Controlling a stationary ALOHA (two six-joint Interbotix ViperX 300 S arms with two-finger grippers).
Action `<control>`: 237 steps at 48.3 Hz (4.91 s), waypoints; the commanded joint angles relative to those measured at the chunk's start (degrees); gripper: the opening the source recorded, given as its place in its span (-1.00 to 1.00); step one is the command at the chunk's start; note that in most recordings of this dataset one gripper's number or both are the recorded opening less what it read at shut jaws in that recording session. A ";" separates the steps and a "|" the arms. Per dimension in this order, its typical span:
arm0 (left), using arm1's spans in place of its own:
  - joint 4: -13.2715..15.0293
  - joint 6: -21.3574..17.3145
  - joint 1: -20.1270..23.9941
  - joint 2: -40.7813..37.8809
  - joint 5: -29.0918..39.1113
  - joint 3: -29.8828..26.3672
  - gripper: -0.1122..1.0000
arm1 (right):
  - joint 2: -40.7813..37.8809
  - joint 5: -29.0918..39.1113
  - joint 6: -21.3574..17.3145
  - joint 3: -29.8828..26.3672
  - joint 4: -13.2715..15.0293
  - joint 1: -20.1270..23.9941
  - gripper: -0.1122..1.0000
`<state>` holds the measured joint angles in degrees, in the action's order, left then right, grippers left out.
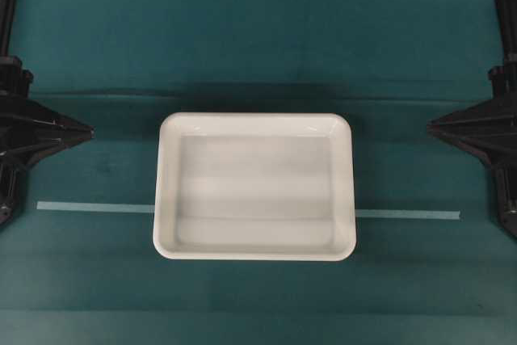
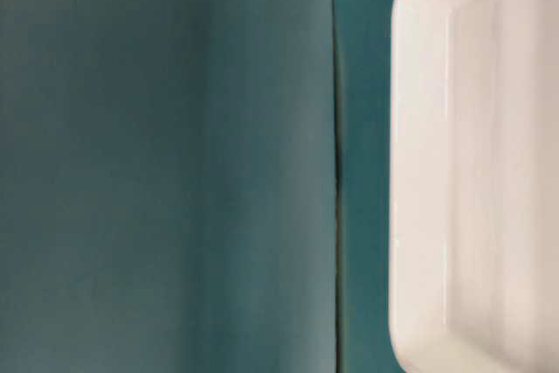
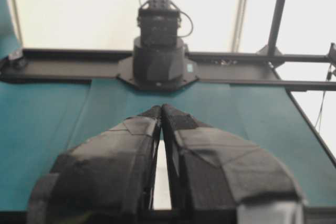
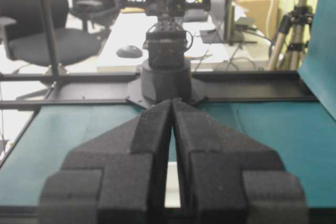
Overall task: Lift the white case with both hands.
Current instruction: 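Move both open grippers inward toward the tray's left and right rims, then lower both grippers over the tray's side walls, then close both grippers on the tray's left and right walls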
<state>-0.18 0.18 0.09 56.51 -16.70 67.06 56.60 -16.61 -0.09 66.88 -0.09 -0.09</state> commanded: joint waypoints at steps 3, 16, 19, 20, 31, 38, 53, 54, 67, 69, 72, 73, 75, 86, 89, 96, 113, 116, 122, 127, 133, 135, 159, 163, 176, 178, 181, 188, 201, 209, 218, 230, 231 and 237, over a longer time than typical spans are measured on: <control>-0.53 4.83 -0.18 -0.70 1.32 -4.66 -0.57 | 0.44 0.09 -1.23 -1.58 -2.55 0.44 -0.66; -0.79 13.18 -1.05 -0.97 6.42 -8.26 -0.85 | 0.97 11.16 -11.69 -4.48 -11.87 0.09 -0.80; -0.70 16.08 -1.14 -1.14 6.50 -9.05 -0.85 | 0.62 13.80 -15.21 -5.54 -13.01 0.00 -0.80; -0.70 17.14 -1.14 -1.14 6.50 -9.32 -0.85 | 0.44 14.85 -17.05 -5.98 -13.45 -0.09 -0.80; -0.70 41.57 -1.14 -3.87 6.59 -10.90 -0.85 | -2.46 18.98 -34.37 -7.29 -15.47 -0.18 -0.80; -0.79 58.10 -1.23 -6.50 6.86 -10.72 -0.85 | -4.75 19.16 -43.24 -6.86 -15.47 -0.18 -0.80; -0.79 70.58 -1.93 -11.51 10.90 -9.05 -0.85 | -7.73 18.90 -53.79 -4.48 -15.47 -0.18 -0.80; -0.70 71.02 -2.02 -11.69 10.90 -8.79 -0.85 | -7.91 18.90 -54.49 -4.31 -15.47 -0.18 -0.80; -0.79 76.29 -2.81 -12.83 11.69 -4.31 -0.85 | -12.13 15.82 -60.47 -0.97 -15.47 -0.18 -0.80; -0.79 77.17 -3.25 -13.18 11.78 -3.69 -0.85 | -12.92 15.38 -60.82 -0.44 -15.47 -0.18 -0.79; -0.79 77.87 -3.69 -13.80 11.87 -2.81 -0.85 | -14.06 14.77 -61.00 -0.09 -15.47 -0.18 -0.73; -0.79 78.05 -3.78 -14.06 11.87 -2.55 -0.83 | -14.50 14.59 -61.00 0.09 -15.47 -0.18 -0.70; -0.79 78.05 -4.04 -14.85 11.78 -2.46 -0.79 | -15.29 14.33 -61.08 0.26 -15.56 -0.18 -0.61; -0.88 78.05 -4.04 -20.65 11.87 -2.55 0.03 | -18.19 11.87 -60.64 1.49 -15.38 -1.05 0.40; -0.88 78.05 -3.96 -22.32 11.87 -2.55 0.37 | -18.37 11.87 -60.64 1.76 -15.38 -1.05 0.66; -1.14 77.61 -3.96 -25.75 11.16 -1.93 0.94 | -18.72 12.66 -60.73 2.99 -15.38 -1.05 0.88; -1.32 75.41 -3.16 -32.08 -2.11 5.19 0.96 | -27.42 2.37 -61.52 6.94 -15.82 0.79 0.86; -1.32 74.53 -2.55 -33.05 -4.66 5.89 0.96 | -29.97 -2.37 -61.79 7.56 -16.61 1.85 0.86; -1.32 71.81 -0.97 -34.89 -9.40 7.03 0.96 | -35.24 -11.95 -63.54 9.23 -17.93 4.13 0.86; -1.32 70.22 0.26 -36.39 -12.30 8.00 0.96 | -39.81 -18.28 -65.83 10.81 -18.02 5.45 0.86; -1.32 69.96 1.05 -38.67 -14.33 8.88 0.96 | -43.77 -22.50 -67.50 11.25 -18.02 5.80 0.86; -1.32 69.87 1.05 -39.55 -14.85 8.96 0.96 | -44.82 -23.29 -67.59 11.16 -18.02 5.80 0.86; -1.14 69.08 2.37 -48.69 -23.20 6.33 0.95 | -53.88 -25.05 -67.76 6.24 -18.02 5.27 0.86; -1.14 68.29 2.29 -49.39 -23.20 5.80 0.95 | -54.58 -25.05 -67.76 5.71 -18.02 5.10 0.86; -1.14 67.94 2.37 -51.15 -23.20 4.22 0.94 | -54.76 -24.96 -68.82 5.45 -18.02 5.10 0.83; -1.05 67.94 2.29 -51.33 -23.29 4.04 0.93 | -54.76 -24.79 -68.82 5.45 -18.11 5.01 0.82; -1.14 67.94 2.37 -51.68 -23.29 3.87 0.93 | -54.93 -24.79 -68.82 5.36 -18.11 4.92 0.81; -1.14 67.94 2.29 -52.12 -23.29 3.60 0.93 | -55.46 -24.70 -68.82 4.83 -18.02 4.75 0.81; -1.14 67.85 2.37 -52.29 -22.59 3.78 0.87 | -55.81 -21.62 -69.17 3.60 -18.63 4.57 0.65; -1.05 68.03 2.29 -52.29 -20.21 3.16 0.47 | -56.07 -18.11 -69.08 2.64 -21.71 4.48 -0.09; -1.05 68.03 2.37 -52.47 -18.63 2.55 -0.37 | -55.99 -16.87 -69.17 2.37 -22.32 4.48 -0.60; -1.05 68.47 2.37 -52.21 -18.54 2.29 -0.61 | -55.46 -16.08 -70.93 2.20 -22.32 4.48 -0.60; -1.05 68.47 2.37 -52.12 -18.54 2.29 -0.61 | -55.20 -16.00 -71.28 2.20 -22.32 4.48 -0.60; -1.05 69.08 2.37 -50.54 -18.19 1.67 -0.61 | -53.44 -15.03 -73.30 2.37 -22.32 4.48 -0.60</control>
<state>-1.14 69.17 2.64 5.63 -34.80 70.31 3.08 -31.99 -72.86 69.70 -22.32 4.48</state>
